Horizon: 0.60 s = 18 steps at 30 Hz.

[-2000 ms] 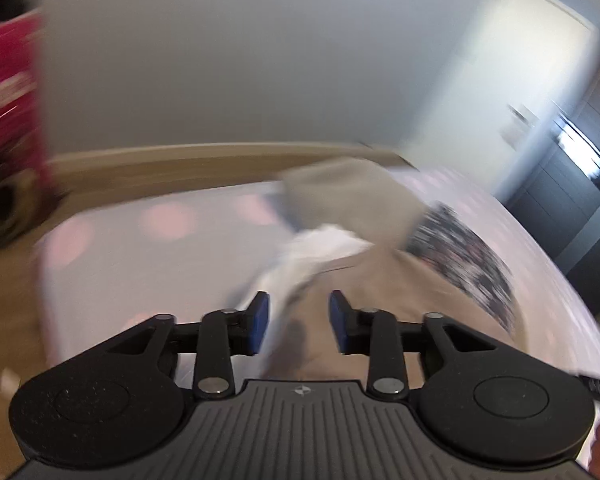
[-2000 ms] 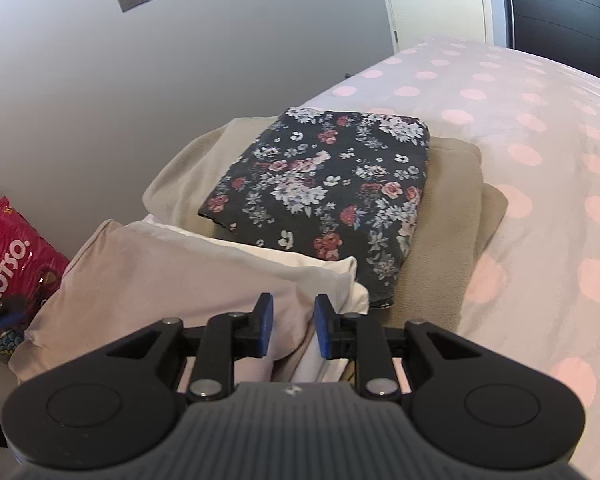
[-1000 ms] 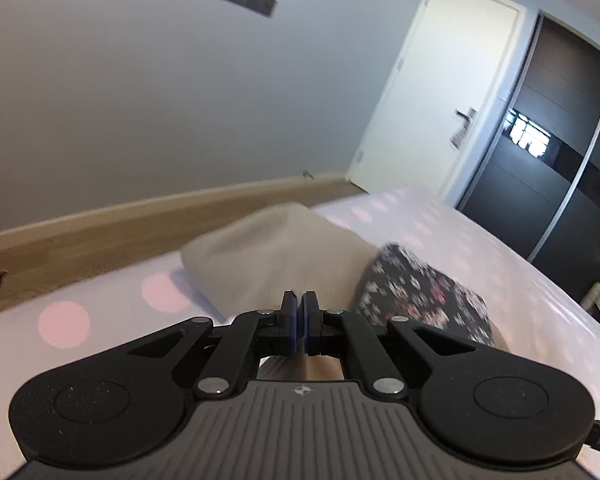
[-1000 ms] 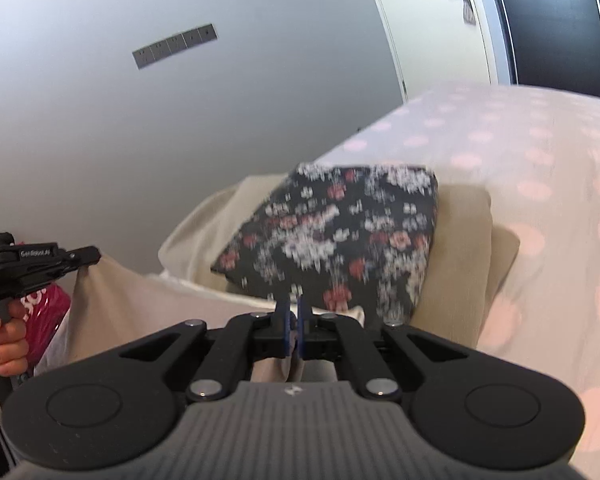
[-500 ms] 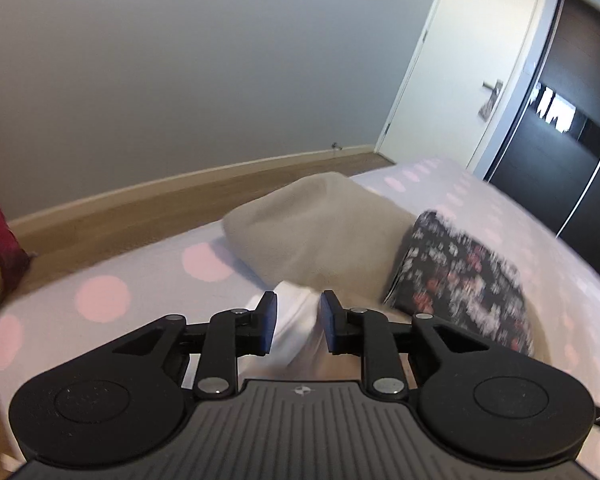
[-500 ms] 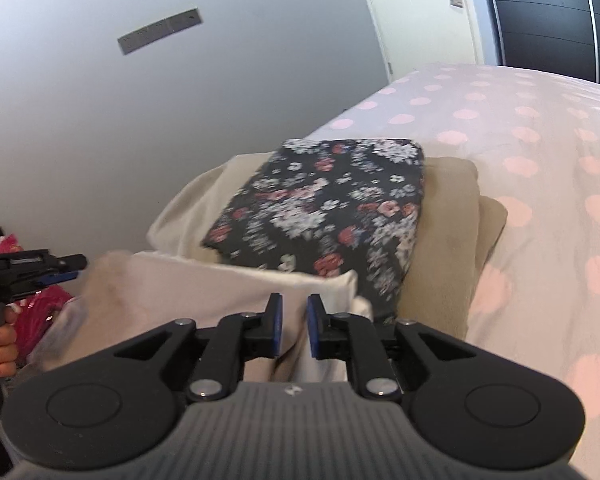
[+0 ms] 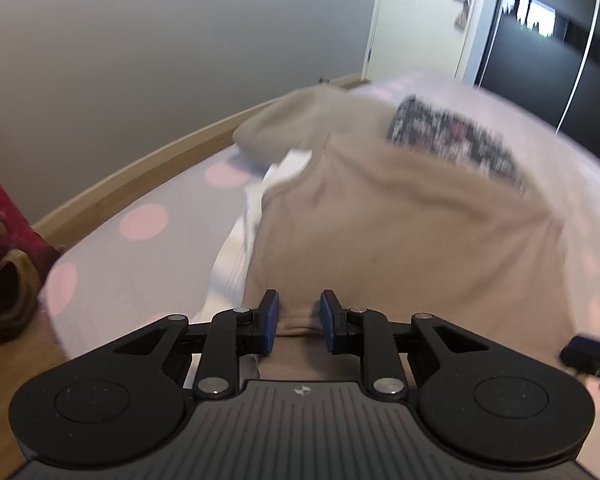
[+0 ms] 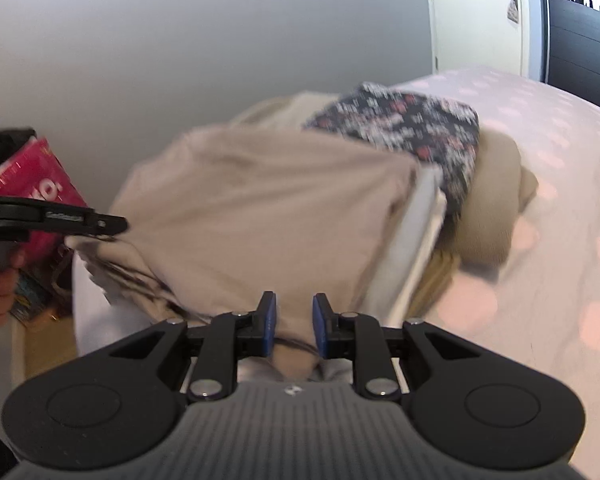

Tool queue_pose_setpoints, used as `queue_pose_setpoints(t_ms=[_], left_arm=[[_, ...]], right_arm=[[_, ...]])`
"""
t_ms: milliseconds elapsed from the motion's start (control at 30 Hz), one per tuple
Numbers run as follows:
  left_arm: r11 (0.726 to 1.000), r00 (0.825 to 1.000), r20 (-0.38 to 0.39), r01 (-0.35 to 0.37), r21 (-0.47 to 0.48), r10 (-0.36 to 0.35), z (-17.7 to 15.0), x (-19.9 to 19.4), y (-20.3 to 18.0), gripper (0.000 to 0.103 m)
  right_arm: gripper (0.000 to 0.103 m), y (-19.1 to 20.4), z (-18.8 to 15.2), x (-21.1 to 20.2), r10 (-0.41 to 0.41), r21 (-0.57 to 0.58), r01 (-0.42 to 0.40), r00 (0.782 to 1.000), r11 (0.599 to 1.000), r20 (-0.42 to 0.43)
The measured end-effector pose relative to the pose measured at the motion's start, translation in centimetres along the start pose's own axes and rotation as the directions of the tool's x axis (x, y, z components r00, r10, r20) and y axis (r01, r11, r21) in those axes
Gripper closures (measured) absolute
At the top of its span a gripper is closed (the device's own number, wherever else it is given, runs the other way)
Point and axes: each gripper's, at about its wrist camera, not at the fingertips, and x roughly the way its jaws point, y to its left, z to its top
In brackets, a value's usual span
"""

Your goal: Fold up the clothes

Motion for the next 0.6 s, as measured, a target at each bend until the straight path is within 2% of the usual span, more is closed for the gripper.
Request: queue_pose_setpoints(t_ms=[100,267,367,500,600], left_arm=[[1.0,1.0,-0.004,-0.012,-0.002,0.012,-0.2,-0.1,0.1,0.083],[0.998,0.998,0.018,-0.058,-0.021,0.058,-0.5,-1.6,0.2,0.083],[0.997,0.995,0.063,-0.081,-0.02,0.082,-1.4,-2.8,-0.2,0.083],[0.998,0.99,0.123,-0.069,-0.012,0.07,-2.8,-5.0,-2.2,0.082],[0.998,0.984,0.167,-0.059,-0.006,0.059,-3.9,-6.7,-3.9,0.077]], right_arm=[[0.078,-0.2,-0.7,0.3,-0.045,0.003,0.045,0.999,0.999,-0.007],[0.075,-0.7,-1.0,-1.4,-0.061,0.051,0.06,0.998,0.997,0.014],[0.071,-0.4,-1.5,-3.2,-0.108,0.06,0.105,0.993,0.993,0.042],[0.066,-0.2,-2.2,-6.0,-0.165,0.11,0.156,0.983,0.982,0.079],[0.062,-0.1,-2.7,-8.2,-0.199,0.156,0.182,0.975,0.971,0.1]])
